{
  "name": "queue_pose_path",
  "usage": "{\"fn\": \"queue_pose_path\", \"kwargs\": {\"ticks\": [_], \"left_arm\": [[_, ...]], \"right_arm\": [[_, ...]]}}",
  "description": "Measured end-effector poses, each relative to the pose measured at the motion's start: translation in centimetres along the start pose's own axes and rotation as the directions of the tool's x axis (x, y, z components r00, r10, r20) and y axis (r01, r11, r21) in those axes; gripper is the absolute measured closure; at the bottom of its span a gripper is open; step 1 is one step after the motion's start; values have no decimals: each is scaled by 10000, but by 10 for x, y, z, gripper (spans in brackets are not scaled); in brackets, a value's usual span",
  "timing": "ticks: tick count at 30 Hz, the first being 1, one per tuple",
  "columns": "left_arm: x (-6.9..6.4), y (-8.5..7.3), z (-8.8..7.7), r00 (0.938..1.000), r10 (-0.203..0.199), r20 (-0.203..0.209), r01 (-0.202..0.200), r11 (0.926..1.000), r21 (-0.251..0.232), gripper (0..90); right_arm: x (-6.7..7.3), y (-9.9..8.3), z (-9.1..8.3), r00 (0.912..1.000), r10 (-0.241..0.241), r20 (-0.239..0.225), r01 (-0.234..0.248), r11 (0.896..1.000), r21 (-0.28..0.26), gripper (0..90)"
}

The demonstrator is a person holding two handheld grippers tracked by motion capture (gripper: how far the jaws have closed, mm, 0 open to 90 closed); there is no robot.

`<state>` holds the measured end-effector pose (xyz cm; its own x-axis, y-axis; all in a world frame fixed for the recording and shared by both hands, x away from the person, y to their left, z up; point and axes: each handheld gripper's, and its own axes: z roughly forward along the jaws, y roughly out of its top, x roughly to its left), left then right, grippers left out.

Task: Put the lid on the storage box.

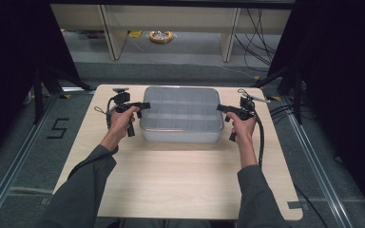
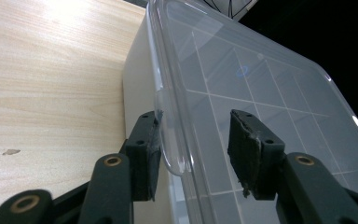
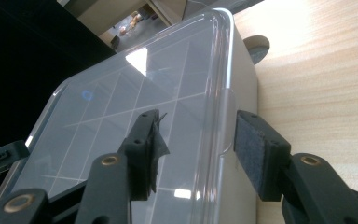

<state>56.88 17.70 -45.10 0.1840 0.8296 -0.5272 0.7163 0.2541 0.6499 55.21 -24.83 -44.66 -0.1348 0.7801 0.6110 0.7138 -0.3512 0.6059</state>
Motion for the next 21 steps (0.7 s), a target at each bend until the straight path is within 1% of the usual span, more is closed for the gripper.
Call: {"fn": "queue_pose_path", "kwargs": {"ticks": [1, 2, 3, 4, 5, 6, 7, 8, 9, 10, 11, 12, 13, 14, 15, 16, 17, 18, 19, 20, 21], "left_arm": [[0, 0, 0, 10000, 12, -15, -12, 10000, -23, 535], [0, 0, 1, 10000, 16, -21, -16, 10000, -29, 534], [0, 0, 1, 10000, -43, -57, 43, 10000, -15, 534], [1, -1, 2, 9999, -27, -101, 28, 10000, 7, 535], [1, -1, 2, 10000, -61, -76, 61, 10000, 45, 536], [1, -2, 3, 9999, -94, -81, 94, 10000, 11, 535], [2, -2, 2, 10000, -44, -76, 45, 10000, 76, 535], [1, -2, 2, 9999, -119, -57, 119, 9999, 16, 536], [1, -2, 2, 9999, -120, -60, 120, 9999, 18, 536], [2, -2, 2, 9999, -113, -64, 114, 9999, 28, 537], [2, -2, 2, 9999, -121, -71, 121, 9999, 38, 537], [2, -2, 2, 9999, -111, -64, 111, 9999, 59, 537], [2, -2, 2, 9999, -81, -65, 81, 9999, 70, 538], [2, -2, 1, 10000, -53, -55, 54, 10000, 83, 538], [2, -2, 1, 10000, -39, -38, 39, 9999, 106, 538], [1, -1, 0, 10000, -46, -43, 47, 9999, 114, 539], [0, -1, 0, 10000, 19, -76, -18, 9999, 153, 538], [-1, -1, 0, 10000, -1, -82, 1, 10000, 95, 537], [-1, 0, -1, 9999, 96, -131, -94, 9999, 141, 535], [-2, 0, -2, 9999, 51, -132, -49, 9998, 175, 536], [-3, 0, -2, 9999, 35, -127, -33, 9999, 138, 535]], "right_arm": [[1, 1, -1, 9999, 82, -70, -82, 10000, 47, 526], [1, 1, 0, 10000, 82, -24, -82, 10000, 53, 527], [1, 1, 0, 9996, 281, -5, -281, 9994, 194, 528], [-2, 2, 0, 9999, 89, -104, -87, 9998, 172, 546], [-3, 2, 0, 9998, 196, -97, -194, 9997, 175, 571], [-5, 2, 0, 9998, 174, -62, -173, 9997, 168, 587], [-6, 2, 1, 9996, 249, -100, -247, 9995, 197, 609], [-8, 2, 3, 9994, 327, -131, -325, 9994, 140, 611], [-8, 2, 5, 9995, 293, -97, -291, 9995, 153, 611], [-6, 1, 6, 9990, 435, -37, -434, 9989, 168, 616], [-7, 0, 8, 9992, 387, 17, -388, 9990, 230, 626], [-7, -1, 9, 9984, 564, 10, -564, 9982, 214, 656], [-9, -2, 9, 9991, 416, 38, -417, 9991, 103, 663], [-9, -2, 10, 9983, 574, -78, -574, 9983, 51, 670], [-10, -2, 10, 9991, 416, -33, -416, 9991, 59, 680], [-9, -2, 9, 9984, 559, -90, -559, 9984, 68, 684], [-10, -2, 8, 9996, 273, -78, -272, 9996, 19, 687], [-9, -1, 6, 9994, 329, -132, -327, 9994, 121, 693], [-10, 0, 5, 9999, 98, -95, -98, 9999, 51, 701], [-7, 1, 3, 9996, 262, -127, -262, 9997, 22, 706], [-6, 2, 2, 9998, 190, -114, -190, 9998, -4, 708]]}}
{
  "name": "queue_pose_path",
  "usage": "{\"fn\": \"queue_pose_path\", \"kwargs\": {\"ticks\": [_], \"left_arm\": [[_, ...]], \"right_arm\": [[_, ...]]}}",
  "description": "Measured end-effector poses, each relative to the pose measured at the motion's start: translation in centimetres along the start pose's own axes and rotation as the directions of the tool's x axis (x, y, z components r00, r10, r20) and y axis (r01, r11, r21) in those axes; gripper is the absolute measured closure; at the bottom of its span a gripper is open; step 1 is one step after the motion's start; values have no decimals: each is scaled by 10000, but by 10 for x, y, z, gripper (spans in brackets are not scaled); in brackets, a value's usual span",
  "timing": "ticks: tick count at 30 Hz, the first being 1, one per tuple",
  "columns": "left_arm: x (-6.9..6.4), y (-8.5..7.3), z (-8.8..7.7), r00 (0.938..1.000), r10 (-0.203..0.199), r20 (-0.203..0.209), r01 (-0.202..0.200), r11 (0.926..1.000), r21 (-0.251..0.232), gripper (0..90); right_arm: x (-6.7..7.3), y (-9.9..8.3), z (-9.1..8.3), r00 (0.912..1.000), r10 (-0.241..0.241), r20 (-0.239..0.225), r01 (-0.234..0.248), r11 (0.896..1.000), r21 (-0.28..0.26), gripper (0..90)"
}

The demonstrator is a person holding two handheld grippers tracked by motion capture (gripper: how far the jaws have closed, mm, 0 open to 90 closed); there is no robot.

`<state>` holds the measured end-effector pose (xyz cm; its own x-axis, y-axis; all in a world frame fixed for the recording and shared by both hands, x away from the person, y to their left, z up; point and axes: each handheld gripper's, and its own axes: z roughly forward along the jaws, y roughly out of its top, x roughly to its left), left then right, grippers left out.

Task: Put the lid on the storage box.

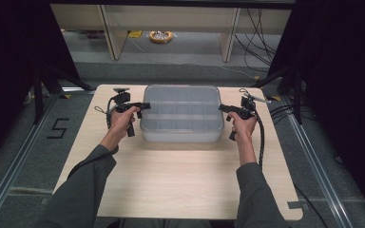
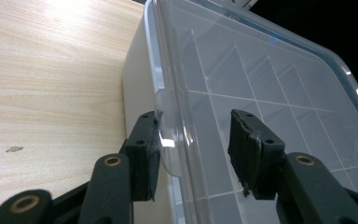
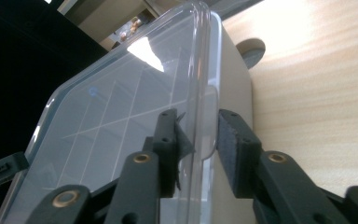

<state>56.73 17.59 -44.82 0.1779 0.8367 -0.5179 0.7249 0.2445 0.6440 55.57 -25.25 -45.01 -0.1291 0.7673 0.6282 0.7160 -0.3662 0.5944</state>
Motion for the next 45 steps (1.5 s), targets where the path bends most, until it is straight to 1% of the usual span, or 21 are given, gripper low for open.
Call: {"fn": "queue_pose_path", "kwargs": {"ticks": [2, 3, 8, 12, 13, 14, 15, 23, 25, 27, 29, 32, 33, 34, 36, 37, 38, 42, 43, 44, 45], "left_arm": [[-1, 1, -1, 10000, -16, -42, 16, 10000, -28, 534], [-1, 2, -2, 10000, 28, -71, -27, 10000, 59, 534], [-5, 2, -3, 9997, 78, -240, -76, 9999, 74, 531], [-3, 2, 0, 9997, -17, -229, 21, 9998, 180, 531], [-4, 1, 1, 9995, 53, -300, -48, 9998, 190, 529], [-5, 0, 3, 9992, 151, -381, -144, 9997, 197, 521], [-5, -1, 4, 9990, 161, -417, -151, 9996, 231, 514], [-1, -2, 7, 9992, -101, -384, 106, 9998, 143, 512], [0, -2, 8, 9992, -119, -372, 122, 9999, 74, 512], [1, -3, 9, 9991, -212, -378, 217, 9997, 107, 504], [1, -3, 9, 9991, -223, -362, 225, 9997, 52, 502], [0, -3, 10, 9990, -149, -419, 151, 9999, 38, 493], [-1, -3, 10, 9988, -121, -468, 126, 9999, 96, 487], [-1, -3, 10, 9987, -129, -501, 132, 9999, 69, 480], [-2, -4, 11, 9985, -122, -539, 124, 9999, 31, 470], [-1, -4, 11, 9986, -118, -516, 120, 9999, 28, 467], [-1, -4, 10, 9987, -118, -493, 120, 9999, 37, 466], [0, -4, 9, 9993, -164, -347, 167, 9998, 91, 467], [1, -3, 9, 9992, -177, -359, 180, 9998, 80, 467], [1, -3, 10, 9993, -156, -336, 159, 9998, 88, 467], [1, -3, 10, 9993, -143, -338, 146, 9999, 82, 467]], "right_arm": [[1, 1, -2, 9999, -58, -83, 58, 10000, -55, 715], [3, 2, -3, 9996, 255, -93, -255, 9997, 42, 716], [1, 3, 0, 10000, -24, 43, 25, 9999, -149, 716], [4, 4, 2, 9993, 366, 113, -365, 9993, -11, 716], [1, 5, 3, 9996, 64, 265, -62, 9999, -84, 715], [-1, 4, 5, 9994, 213, 276, -209, 9997, -158, 714], [-3, 4, 6, 9994, 22, 356, -21, 10000, -13, 714], [-1, -1, 11, 9987, 411, 298, -412, 9992, 11, 689], [-1, -1, 11, 9994, 39, 342, -40, 10000, 25, 686], [1, -1, 12, 9990, 368, 258, -367, 9993, -47, 685], [-3, -1, 13, 9997, -85, 215, 88, 9999, -135, 683], [2, 0, 14, 9979, 600, 263, -598, 9982, -55, 681], [3, 0, 15, 9978, 587, 292, -585, 9983, -72, 681], [-1, 0, 16, 9994, -50, 337, 60, 9995, -307, 681], [1, 0, 16, 9994, 226, 266, -219, 9994, -258, 682], [0, 1, 15, 9996, 33, 288, -25, 9996, -281, 680], [2, 0, 15, 9992, 302, 278, -296, 9993, -226, 680], [0, -1, 16, 9996, -46, 296, 54, 9996, -286, 661], [4, -1, 16, 9992, 312, 265, -310, 9995, -108, 654], [2, -1, 17, 9993, -116, 367, 121, 9998, -147, 648], [3, 0, 18, 9993, -85, 377, 89, 9999, -105, 647]]}}
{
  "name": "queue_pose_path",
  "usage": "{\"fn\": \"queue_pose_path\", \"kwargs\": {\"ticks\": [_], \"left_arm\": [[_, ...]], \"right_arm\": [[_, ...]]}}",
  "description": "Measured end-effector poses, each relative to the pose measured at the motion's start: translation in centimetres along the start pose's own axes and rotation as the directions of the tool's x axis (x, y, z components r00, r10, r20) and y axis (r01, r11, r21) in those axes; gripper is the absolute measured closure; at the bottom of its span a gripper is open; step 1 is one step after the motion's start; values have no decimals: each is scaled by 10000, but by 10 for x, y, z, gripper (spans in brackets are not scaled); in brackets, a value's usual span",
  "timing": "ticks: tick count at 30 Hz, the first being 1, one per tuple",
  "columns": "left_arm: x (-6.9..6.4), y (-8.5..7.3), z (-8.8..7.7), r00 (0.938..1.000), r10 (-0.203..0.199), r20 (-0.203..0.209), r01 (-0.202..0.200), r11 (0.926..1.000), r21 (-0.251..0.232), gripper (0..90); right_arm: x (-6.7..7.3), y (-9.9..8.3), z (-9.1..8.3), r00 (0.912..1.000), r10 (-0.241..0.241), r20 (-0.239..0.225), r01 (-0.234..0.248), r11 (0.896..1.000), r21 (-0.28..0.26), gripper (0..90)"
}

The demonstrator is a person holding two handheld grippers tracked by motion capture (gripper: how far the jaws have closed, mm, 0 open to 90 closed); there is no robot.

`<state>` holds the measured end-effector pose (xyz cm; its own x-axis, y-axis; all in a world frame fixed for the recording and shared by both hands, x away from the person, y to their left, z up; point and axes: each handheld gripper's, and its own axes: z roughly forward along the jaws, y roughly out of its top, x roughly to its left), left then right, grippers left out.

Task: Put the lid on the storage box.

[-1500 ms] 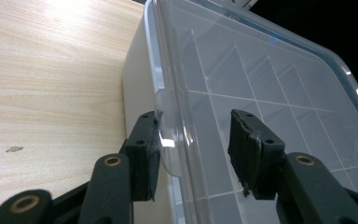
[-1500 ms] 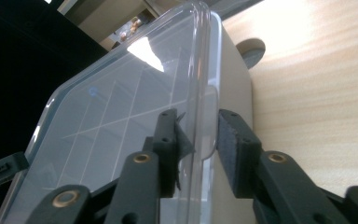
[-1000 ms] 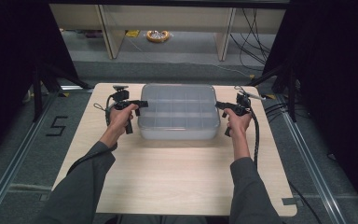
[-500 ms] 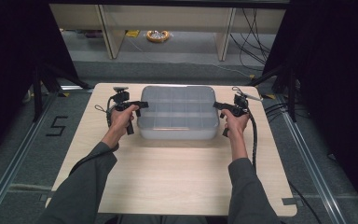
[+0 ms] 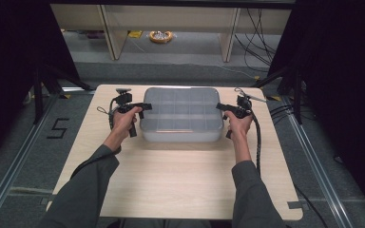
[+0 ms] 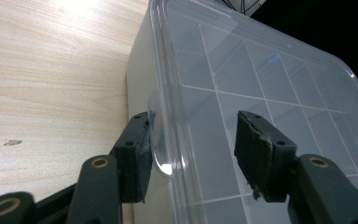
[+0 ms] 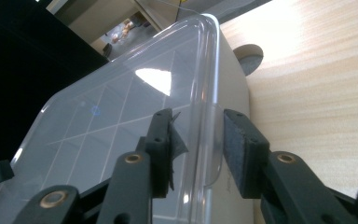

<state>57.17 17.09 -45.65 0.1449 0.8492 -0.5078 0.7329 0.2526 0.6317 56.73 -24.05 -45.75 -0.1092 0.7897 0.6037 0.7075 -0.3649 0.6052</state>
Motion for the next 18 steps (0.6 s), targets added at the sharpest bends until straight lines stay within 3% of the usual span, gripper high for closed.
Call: {"fn": "queue_pose_path", "kwargs": {"ticks": [1, 2, 4, 6, 7, 8, 9, 11, 13, 17, 18], "left_arm": [[0, 0, 0, 10000, -10, 0, 10, 10000, -12, 467], [0, 0, 1, 10000, 20, -26, -20, 10000, -22, 467], [0, 1, 2, 9999, 104, -52, -104, 9999, -25, 465], [1, 1, 1, 10000, -13, 37, 13, 10000, 17, 468], [1, 1, 0, 9999, -117, 58, 117, 9999, 9, 458], [2, 1, -2, 9999, -149, 22, 149, 9999, -18, 436], [3, 1, -5, 9999, -164, 11, 164, 9998, -68, 434], [5, 3, -10, 9997, -251, -10, 251, 9995, -170, 428], [7, 4, -15, 9994, -343, 56, 344, 9990, -269, 405], [7, 2, -27, 9994, -3, 341, 9, 9998, -184, 391], [6, 0, -31, 9992, 88, 401, -84, 9999, -103, 387]], "right_arm": [[-1, 0, 1, 9999, -88, 66, 89, 9999, -63, 647], [1, 0, 1, 9999, 125, 34, -124, 9999, -49, 647], [0, 1, 1, 9998, -158, 145, 159, 9998, -73, 647], [2, 1, 0, 9999, 57, 125, -58, 9999, 86, 645], [0, 1, 0, 9998, -175, 67, 175, 9998, -41, 631], [1, 1, 0, 9999, 162, -41, -163, 9997, -187, 615], [-1, 2, -2, 9999, -114, 111, 116, 9997, -233, 601], [0, 3, -6, 9998, 104, 196, -100, 9998, -177, 572], [-2, 5, -10, 9998, -113, 156, 117, 9996, -259, 558], [1, 7, -21, 9993, -289, 245, 294, 9994, -192, 504], [0, 7, -25, 9986, -527, 106, 528, 9985, -170, 502]]}}
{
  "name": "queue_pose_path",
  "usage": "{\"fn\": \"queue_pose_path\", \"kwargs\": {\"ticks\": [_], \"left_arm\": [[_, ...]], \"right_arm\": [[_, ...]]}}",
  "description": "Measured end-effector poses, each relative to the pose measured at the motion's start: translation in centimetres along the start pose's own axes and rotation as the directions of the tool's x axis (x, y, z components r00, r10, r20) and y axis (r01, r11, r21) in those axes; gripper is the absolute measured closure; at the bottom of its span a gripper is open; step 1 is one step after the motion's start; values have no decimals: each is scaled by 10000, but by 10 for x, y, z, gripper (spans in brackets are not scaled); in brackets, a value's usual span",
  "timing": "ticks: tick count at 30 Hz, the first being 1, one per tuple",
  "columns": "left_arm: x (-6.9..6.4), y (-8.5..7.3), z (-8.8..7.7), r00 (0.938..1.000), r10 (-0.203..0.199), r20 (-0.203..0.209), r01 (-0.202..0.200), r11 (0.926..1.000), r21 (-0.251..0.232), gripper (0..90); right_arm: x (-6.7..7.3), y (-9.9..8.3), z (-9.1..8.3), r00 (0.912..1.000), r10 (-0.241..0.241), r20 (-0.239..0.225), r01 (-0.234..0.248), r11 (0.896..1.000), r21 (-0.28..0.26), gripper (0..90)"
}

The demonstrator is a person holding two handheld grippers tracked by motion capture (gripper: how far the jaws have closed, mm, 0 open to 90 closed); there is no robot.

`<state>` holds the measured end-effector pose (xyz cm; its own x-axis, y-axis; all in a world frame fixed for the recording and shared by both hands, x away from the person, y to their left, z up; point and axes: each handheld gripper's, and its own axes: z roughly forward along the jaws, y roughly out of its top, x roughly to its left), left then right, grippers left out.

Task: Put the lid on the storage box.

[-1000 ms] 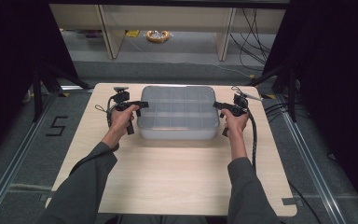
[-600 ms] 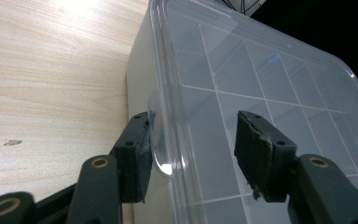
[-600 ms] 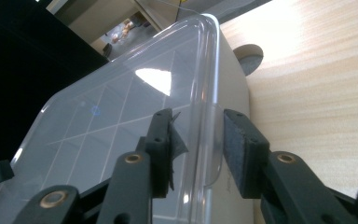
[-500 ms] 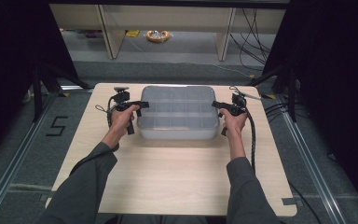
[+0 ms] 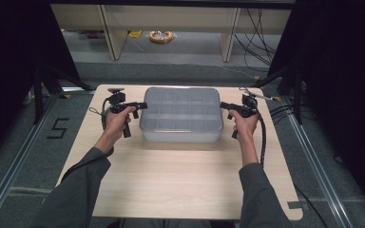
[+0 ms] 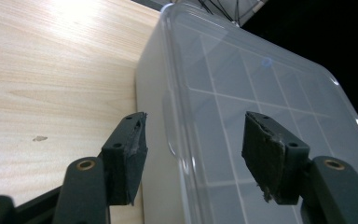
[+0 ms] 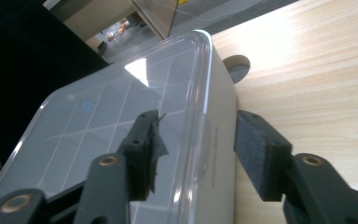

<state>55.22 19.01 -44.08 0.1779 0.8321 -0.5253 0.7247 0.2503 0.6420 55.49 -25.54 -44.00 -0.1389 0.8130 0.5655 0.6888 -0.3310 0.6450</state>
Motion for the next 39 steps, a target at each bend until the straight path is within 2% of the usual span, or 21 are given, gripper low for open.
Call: {"fn": "queue_pose_path", "kwargs": {"ticks": [2, 5, 6, 7, 9, 11, 12, 14, 16, 17, 18, 20, 22, 24, 25, 27, 28, 33, 35, 37, 39], "left_arm": [[-2, -3, -8, 9997, 250, 30, -250, 9997, 71, 375], [-7, -11, -21, 9966, 812, 129, -812, 9967, 11, 371], [-8, -15, -25, 9954, 931, 211, -933, 9956, 98, 365], [-10, -18, -29, 9950, 957, 294, -961, 9953, 124, 358], [-12, -27, -39, 9935, 1045, 444, -1051, 9944, 116, 340], [-12, -36, -49, 9908, 1223, 579, -1229, 9924, 73, 340], [-13, -41, -54, 9892, 1317, 639, -1321, 9912, 23, 338], [-14, -52, -64, 9850, 1585, 681, -1587, 9873, -25, 327], [-15, -63, -72, 9816, 1728, 813, -1735, 9848, 12, 312], [-15, -68, -76, 9793, 1780, 963, -1795, 9837, 71, 306], [-16, -73, -80, 9769, 1888, 1000, -1908, 9816, 102, 302], [-17, -84, -87, 9703, 2175, 1061, -2197, 9755, 95, 296], [-18, -95, -93, 9676, 2261, 1126, -2285, 9735, 92, 290], [-18, -106, -98, 9636, 2361, 1256, -2400, 9706, 170, 289], [-18, -112, -100, 9618, 2438, 1245, -2482, 9685, 205, 287], [-17, -124, -103, 9577, 2575, 1286, -2621, 9648, 200, 286], [-17, -130, -104, 9558, 2677, 1214, -2721, 9620, 210, 285], [-13, -155, -110, 9467, 2978, 1230, -3055, 9509, 492, 281], [-13, -163, -111, 9417, 3144, 1199, -3229, 9446, 592, 279], [-13, -169, -113, 9284, 3534, 1149, -3623, 9296, 682, 277], [-15, -175, -114, 9263, 3612, 1072, -3687, 9276, 600, 275]], "right_arm": [[3, -2, -7, 10000, 6, 43, -7, 9999, 160, 477], [5, -7, -19, 9977, -671, 18, 670, 9971, 373, 439], [9, -10, -24, 9984, -553, -71, 555, 9975, 446, 429], [4, -11, -26, 9865, -1634, -70, 1635, 9863, 203, 422], [11, -17, -36, 9861, -1662, 44, 1659, 9853, 402, 384], [11, -24, -45, 9714, -2371, 110, 2365, 9708, 393, 362], [17, -30, -51, 9819, -1893, 31, 1887, 9799, 642, 352], [19, -40, -60, 9761, -2162, -214, 2172, 9738, 669, 340], [18, -50, -67, 9624, -2694, -348, 2710, 9610, 543, 324], [21, -55, -72, 9651, -2589, -391, 2608, 9637, 562, 323], [20, -60, -75, 9534, -2969, -538, 2994, 9529, 485, 323], [25, -69, -83, 9570, -2853, -518, 2886, 9545, 756, 299], [26, -77, -91, 9398, -3379, -512, 3404, 9387, 549, 298], [32, -87, -98, 9449, -3226, -564, 3263, 9419, 795, 290], [29, -90, -99, 9325, -3564, -585, 3599, 9304, 697, 286], [28, -101, -103, 9275, -3696, -560, 3733, 9241, 822, 286], [28, -106, -104, 9307, -3613, -568, 3650, 9273, 823, 285], [27, -133, -109, 9175, -3876, -887, 3957, 9122, 1062, 281], [28, -142, -111, 9176, -3793, -1189, 3920, 9130, 1132, 276], [28, -150, -113, 9098, -3976, -1191, 4105, 9044, 1168, 272], [29, -157, -113, 9067, -4056, -1157, 4182, 9001, 1217, 267]]}}
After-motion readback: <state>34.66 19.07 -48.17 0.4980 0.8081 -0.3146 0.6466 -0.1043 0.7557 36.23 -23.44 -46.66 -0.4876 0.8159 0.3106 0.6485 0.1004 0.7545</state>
